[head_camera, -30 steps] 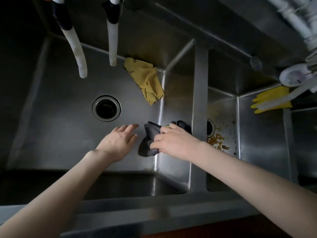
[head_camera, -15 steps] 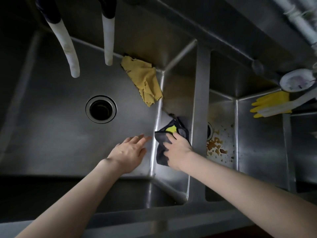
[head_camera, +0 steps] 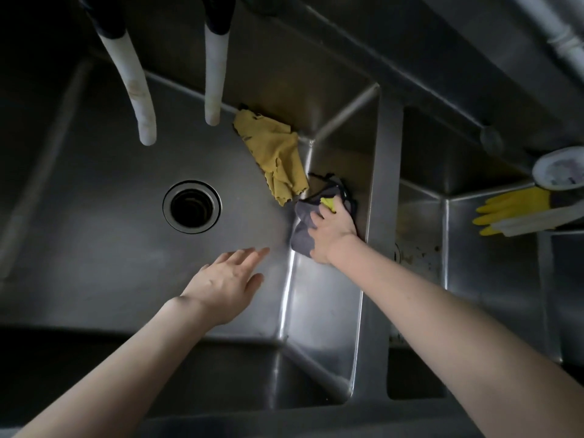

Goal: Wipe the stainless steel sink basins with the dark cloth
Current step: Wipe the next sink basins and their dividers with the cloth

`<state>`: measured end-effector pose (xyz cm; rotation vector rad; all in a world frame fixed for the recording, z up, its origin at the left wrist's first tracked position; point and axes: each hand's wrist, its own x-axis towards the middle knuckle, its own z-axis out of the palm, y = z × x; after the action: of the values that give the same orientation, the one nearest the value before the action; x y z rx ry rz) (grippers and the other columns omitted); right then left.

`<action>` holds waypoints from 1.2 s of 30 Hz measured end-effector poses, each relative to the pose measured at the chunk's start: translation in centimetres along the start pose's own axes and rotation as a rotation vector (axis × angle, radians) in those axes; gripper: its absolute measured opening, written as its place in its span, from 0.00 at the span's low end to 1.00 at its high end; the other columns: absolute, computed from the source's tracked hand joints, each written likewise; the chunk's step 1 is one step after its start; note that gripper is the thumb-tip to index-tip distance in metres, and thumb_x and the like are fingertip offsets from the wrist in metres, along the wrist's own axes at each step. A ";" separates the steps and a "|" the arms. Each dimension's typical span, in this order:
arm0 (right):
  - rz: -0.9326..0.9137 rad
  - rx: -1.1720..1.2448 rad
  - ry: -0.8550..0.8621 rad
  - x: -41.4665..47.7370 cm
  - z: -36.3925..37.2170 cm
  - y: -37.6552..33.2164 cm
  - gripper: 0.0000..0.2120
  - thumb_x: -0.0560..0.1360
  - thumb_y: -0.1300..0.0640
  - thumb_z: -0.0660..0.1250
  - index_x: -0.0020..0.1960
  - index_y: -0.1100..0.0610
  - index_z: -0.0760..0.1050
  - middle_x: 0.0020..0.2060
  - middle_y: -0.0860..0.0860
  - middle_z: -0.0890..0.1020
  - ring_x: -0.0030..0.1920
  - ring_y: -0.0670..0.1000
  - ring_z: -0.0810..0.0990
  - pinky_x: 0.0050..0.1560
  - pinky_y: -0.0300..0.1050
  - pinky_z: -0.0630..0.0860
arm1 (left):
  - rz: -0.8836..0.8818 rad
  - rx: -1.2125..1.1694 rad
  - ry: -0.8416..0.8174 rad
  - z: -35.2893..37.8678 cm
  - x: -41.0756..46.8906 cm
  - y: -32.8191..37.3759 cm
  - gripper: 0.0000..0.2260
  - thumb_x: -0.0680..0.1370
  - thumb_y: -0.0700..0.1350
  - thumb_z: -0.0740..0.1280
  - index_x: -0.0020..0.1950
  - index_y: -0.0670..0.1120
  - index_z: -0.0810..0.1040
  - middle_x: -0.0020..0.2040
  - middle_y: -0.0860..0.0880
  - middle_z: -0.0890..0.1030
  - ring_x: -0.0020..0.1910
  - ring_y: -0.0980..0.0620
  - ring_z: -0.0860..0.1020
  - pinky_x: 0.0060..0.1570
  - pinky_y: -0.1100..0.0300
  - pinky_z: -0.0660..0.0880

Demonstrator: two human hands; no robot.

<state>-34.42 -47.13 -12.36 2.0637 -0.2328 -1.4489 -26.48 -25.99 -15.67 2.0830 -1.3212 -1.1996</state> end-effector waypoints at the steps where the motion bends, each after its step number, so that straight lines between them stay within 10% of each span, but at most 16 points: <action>1: -0.027 -0.005 -0.001 -0.6 0.3 -0.7 0.29 0.77 0.40 0.49 0.76 0.49 0.58 0.76 0.53 0.56 0.74 0.60 0.52 0.68 0.69 0.40 | -0.003 0.000 -0.005 -0.1 -0.1 0.1 0.24 0.81 0.54 0.54 0.76 0.58 0.52 0.75 0.54 0.62 0.72 0.48 0.62 0.67 0.46 0.66; 12: -0.337 0.056 -0.117 -11.5 3.5 -9.7 0.27 0.80 0.43 0.52 0.76 0.51 0.59 0.77 0.53 0.55 0.76 0.58 0.48 0.71 0.63 0.35 | 0.035 0.037 -0.032 -1.2 -2.1 0.1 0.27 0.76 0.62 0.45 0.76 0.60 0.51 0.75 0.55 0.62 0.72 0.49 0.62 0.66 0.48 0.67; 22: -0.146 0.151 0.005 -7.5 1.5 -3.9 0.23 0.80 0.49 0.51 0.75 0.52 0.61 0.77 0.53 0.56 0.76 0.58 0.50 0.73 0.57 0.41 | 0.083 0.052 0.005 -1.0 -0.1 1.1 0.24 0.81 0.55 0.53 0.76 0.60 0.51 0.75 0.54 0.61 0.73 0.49 0.61 0.66 0.49 0.67; 36: 0.073 0.083 0.139 -2.4 -1.5 4.4 0.21 0.80 0.49 0.54 0.72 0.52 0.67 0.72 0.53 0.67 0.72 0.58 0.60 0.72 0.56 0.50 | 0.029 0.052 0.067 0.3 1.8 3.5 0.33 0.71 0.66 0.39 0.76 0.61 0.50 0.75 0.54 0.62 0.73 0.50 0.61 0.68 0.49 0.66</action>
<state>-33.16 -49.04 -7.63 2.1891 -0.3128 -1.2656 -28.31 -29.21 -14.21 2.1135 -1.3606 -1.0846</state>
